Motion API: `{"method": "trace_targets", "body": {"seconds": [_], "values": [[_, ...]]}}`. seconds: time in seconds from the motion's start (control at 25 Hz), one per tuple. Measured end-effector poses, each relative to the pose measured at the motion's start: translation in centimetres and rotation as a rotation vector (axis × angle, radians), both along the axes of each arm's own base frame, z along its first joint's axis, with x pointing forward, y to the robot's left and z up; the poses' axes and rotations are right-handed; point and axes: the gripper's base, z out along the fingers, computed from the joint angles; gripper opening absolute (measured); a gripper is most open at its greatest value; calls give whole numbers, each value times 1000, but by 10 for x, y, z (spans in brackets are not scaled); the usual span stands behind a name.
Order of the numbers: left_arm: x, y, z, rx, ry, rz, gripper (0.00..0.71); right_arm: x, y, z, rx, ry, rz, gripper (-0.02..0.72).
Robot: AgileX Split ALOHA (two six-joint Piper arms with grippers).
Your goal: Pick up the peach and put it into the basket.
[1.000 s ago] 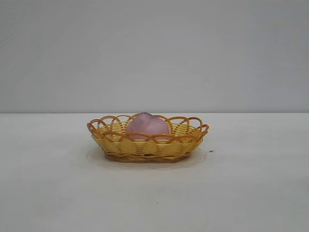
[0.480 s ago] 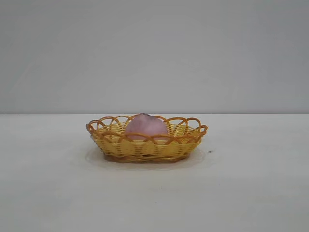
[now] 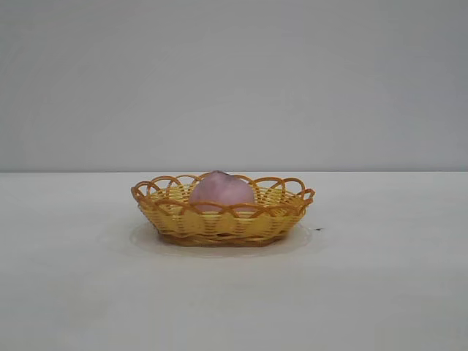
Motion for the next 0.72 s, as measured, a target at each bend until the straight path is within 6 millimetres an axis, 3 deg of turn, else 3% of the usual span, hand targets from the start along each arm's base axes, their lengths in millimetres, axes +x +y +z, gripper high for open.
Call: {"method": "trace_targets", "body": {"seconds": [0.72], "values": [[0, 0, 0, 0, 0, 0, 0, 0, 1, 0, 7, 0, 5, 393]]}}
